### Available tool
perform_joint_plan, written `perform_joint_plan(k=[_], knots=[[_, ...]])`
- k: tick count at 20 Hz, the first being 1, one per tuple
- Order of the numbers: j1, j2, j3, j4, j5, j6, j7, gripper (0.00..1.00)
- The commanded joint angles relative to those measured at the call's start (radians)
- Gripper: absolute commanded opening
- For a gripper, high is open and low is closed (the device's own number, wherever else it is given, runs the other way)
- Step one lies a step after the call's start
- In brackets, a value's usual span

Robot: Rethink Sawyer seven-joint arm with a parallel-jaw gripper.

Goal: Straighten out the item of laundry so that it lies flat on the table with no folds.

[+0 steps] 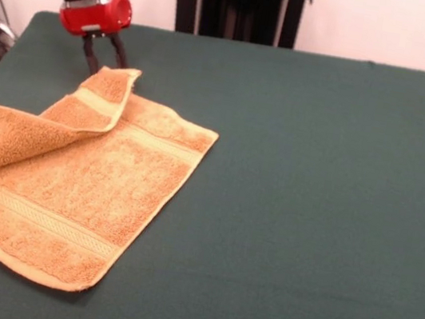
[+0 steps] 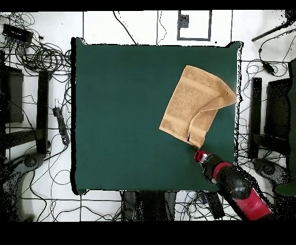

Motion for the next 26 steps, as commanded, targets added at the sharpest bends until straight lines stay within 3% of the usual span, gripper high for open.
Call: perform_joint_plan(k=[1, 11, 26], knots=[[0.117, -0.059, 0.052, 0.011, 0.078, 0.116, 0.195, 1.0], [0.271, -0.226, -0.082, -0.026, 0.085, 0.216, 0.194, 1.0], [0.425, -0.292, -0.278, -0.124, 0.066, 0.38, 0.178, 1.0]])
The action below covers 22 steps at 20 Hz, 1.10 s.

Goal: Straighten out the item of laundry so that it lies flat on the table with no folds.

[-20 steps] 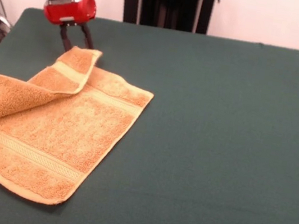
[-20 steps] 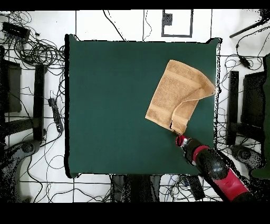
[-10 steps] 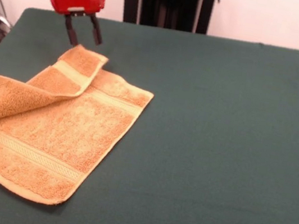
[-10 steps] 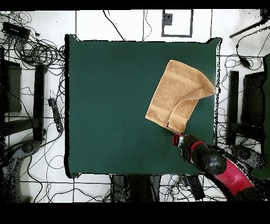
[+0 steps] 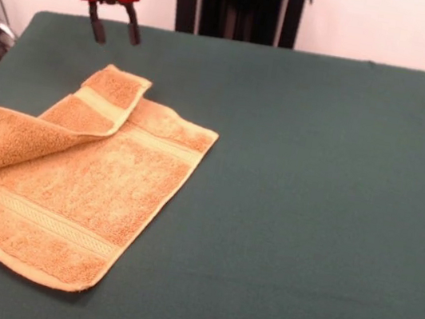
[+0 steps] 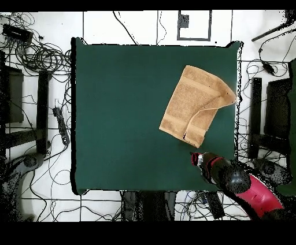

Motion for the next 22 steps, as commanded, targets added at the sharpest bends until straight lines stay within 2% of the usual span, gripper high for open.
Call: perform_joint_plan(k=[1, 4, 11, 22], knots=[[0.125, -0.027, -0.087, -0.124, 0.02, 0.163, 0.168, 1.0], [0.161, -0.037, -0.097, -0.139, 0.003, 0.146, 0.16, 1.0], [0.253, -0.036, -0.134, -0.19, 0.023, 0.135, 0.189, 1.0], [0.386, 0.009, -0.24, -0.311, 0.055, 0.135, 0.243, 1.0]])
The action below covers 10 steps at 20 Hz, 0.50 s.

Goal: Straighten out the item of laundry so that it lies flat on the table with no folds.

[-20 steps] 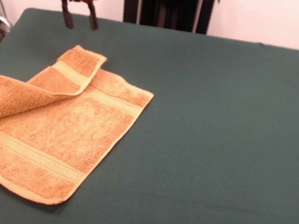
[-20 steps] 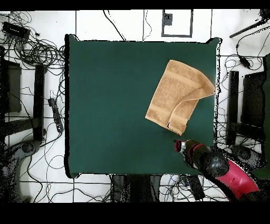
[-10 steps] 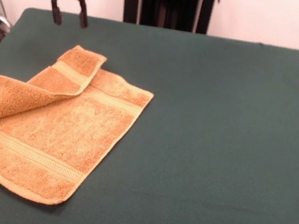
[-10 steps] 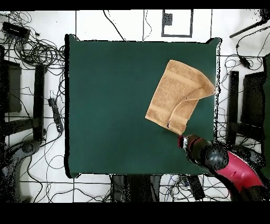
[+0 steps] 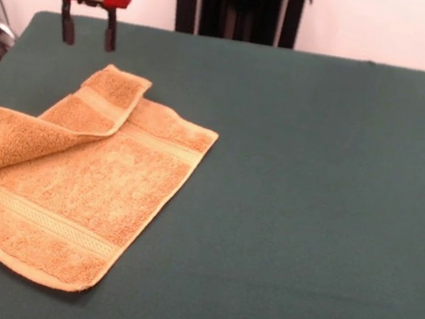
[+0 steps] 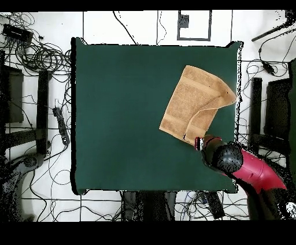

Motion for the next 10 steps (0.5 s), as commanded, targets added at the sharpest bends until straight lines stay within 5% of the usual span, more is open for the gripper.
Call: perform_joint_plan(k=[1, 10], knots=[[0.089, 0.05, -0.052, -0.109, 0.059, 0.077, 0.251, 1.0], [0.126, 0.1, -0.068, -0.151, 0.117, 0.044, 0.271, 1.0]])
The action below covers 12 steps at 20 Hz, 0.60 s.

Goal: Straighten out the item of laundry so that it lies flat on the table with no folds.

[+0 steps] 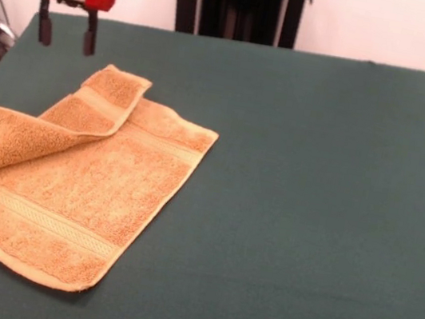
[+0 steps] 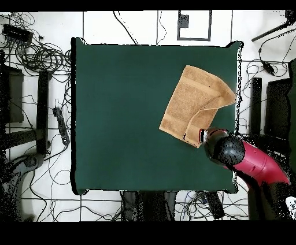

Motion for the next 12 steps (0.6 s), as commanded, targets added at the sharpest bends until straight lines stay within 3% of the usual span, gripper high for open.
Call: perform_joint_plan(k=[1, 12], knots=[[0.068, 0.094, -0.015, -0.071, 0.085, 0.039, 0.278, 1.0], [0.148, 0.144, -0.12, -0.068, 0.103, -0.115, 0.319, 1.0]])
